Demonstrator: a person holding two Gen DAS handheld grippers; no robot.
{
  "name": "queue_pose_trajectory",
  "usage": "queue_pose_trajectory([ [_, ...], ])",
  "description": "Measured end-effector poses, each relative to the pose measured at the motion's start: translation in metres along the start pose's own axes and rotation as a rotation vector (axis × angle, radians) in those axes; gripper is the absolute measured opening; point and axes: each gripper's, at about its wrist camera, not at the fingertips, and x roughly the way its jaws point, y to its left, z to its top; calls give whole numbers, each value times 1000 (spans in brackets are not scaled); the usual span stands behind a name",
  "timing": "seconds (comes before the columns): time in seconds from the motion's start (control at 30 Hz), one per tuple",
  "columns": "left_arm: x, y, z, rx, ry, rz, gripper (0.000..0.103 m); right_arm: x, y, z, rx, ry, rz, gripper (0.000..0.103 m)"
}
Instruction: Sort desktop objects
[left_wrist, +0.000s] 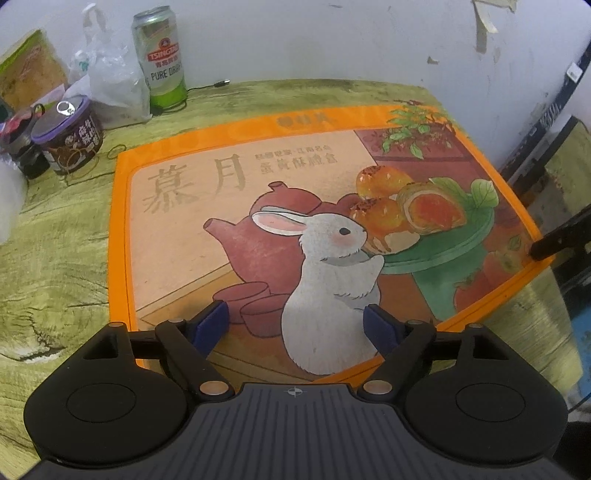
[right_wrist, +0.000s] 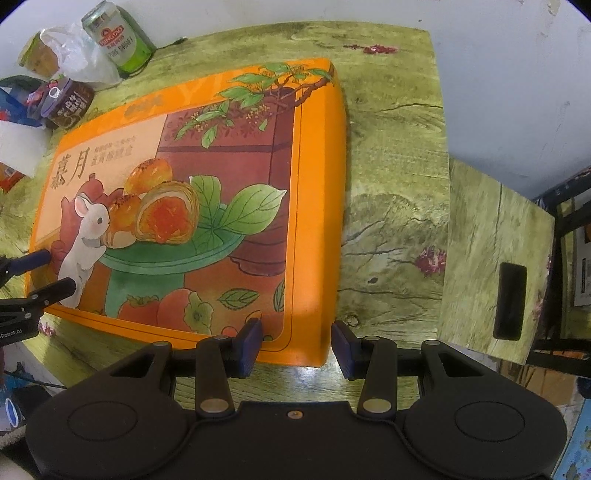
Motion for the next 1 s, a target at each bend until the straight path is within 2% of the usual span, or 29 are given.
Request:
queue_pose_trajectory([
  [0.13,0,-1,-1,1,-12,0,85,3,1,0,-2,7,-10,40],
  [0.2,-8,3,-3,-18,-16,-18,83,-1,1,1,-6,0,-8,40],
  [0.27,-28,13,-12,-61,-48,-24,86,-9,0,2,-7,-29,2,40],
  [0.3,-42,21,-20,-84,-78,-12,88,-21,-2,3,1,-83,15,45],
  [0.33,-52,32,-26,-114,-100,6,95,-33,-6,5,22,-135,32,51],
  [0.4,-63,56,-37,-190,-119,31,99,-44,-20,10,103,-205,75,86],
  [0.43,-65,69,-41,-234,-120,39,99,-45,-26,14,141,-224,91,91],
  [0.5,-58,93,-49,-328,-96,38,99,-35,-35,22,198,-224,110,92],
  [0.57,-43,106,-51,-398,-73,5,99,-15,-36,27,237,-191,131,92],
  [0.67,-21,114,-46,-450,-45,-72,99,12,-30,26,268,-130,130,92],
  [0.73,-12,109,-44,-442,-34,-132,98,19,-22,23,268,-118,131,91],
  [0.8,-7,102,-41,-410,-24,-148,100,21,-10,19,266,-120,117,94],
  [0.9,-4,100,-35,-367,-23,-130,100,21,5,14,251,-120,62,94],
  [1.0,-2,107,-29,-351,-26,-137,100,22,11,6,278,-118,55,94],
])
